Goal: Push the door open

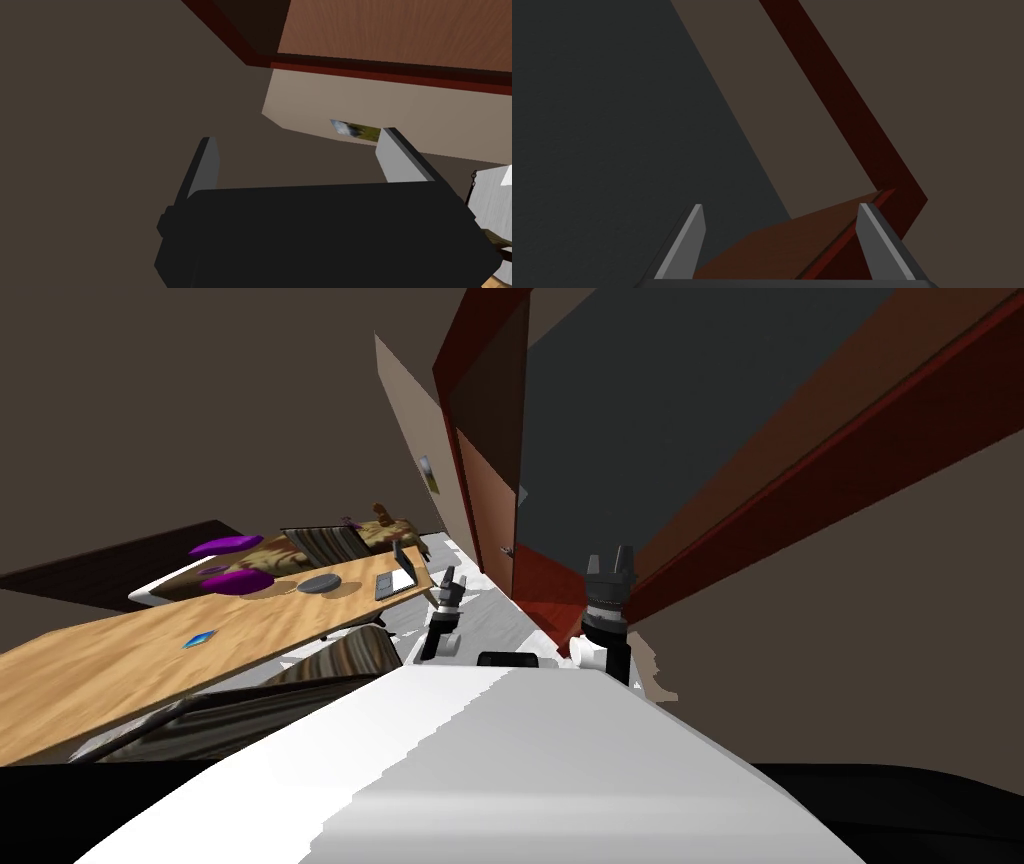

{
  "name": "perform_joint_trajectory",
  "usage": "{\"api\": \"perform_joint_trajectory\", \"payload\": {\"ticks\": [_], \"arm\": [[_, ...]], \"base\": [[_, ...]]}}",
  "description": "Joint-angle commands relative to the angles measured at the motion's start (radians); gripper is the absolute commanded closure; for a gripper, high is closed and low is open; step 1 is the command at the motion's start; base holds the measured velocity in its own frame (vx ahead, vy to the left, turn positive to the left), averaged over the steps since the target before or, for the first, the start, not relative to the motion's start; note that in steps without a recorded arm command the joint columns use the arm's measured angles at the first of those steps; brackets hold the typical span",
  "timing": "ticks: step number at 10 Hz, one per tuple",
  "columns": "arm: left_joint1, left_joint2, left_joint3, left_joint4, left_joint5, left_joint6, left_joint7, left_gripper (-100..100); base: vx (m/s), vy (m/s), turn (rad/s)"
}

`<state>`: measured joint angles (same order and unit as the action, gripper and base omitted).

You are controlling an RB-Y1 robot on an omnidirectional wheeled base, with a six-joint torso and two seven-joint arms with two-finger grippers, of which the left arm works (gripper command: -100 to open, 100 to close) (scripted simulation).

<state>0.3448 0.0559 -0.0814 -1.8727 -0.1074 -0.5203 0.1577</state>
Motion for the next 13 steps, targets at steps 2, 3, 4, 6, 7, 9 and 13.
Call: {"api": "perform_joint_trajectory", "payload": {"ticks": [2,3,4,6,7,9,13], "arm": [[-0.026,0.009,-0.028,0.071,-0.008,-0.022,0.006,-100],[-0.034,0.012,-0.035,0.09,-0.011,-0.027,0.009,-100],[-0.042,0.015,-0.043,0.11,-0.013,-0.031,0.011,-100],[-0.059,0.021,-0.058,0.149,-0.017,-0.041,0.015,-100],[-0.067,0.023,-0.066,0.169,-0.019,-0.046,0.017,-100],[-0.084,0.027,-0.082,0.211,-0.024,-0.056,0.022,-100],[-0.118,0.034,-0.114,0.294,-0.033,-0.077,0.031,-100]], "base": [[0.116,0.044,-0.022],[0.141,0.073,-0.025],[0.119,0.081,-0.022],[0.11,0.061,-0.018],[0.099,0.031,-0.016],[0.092,0.039,-0.019],[0.094,0.049,-0.019]]}}
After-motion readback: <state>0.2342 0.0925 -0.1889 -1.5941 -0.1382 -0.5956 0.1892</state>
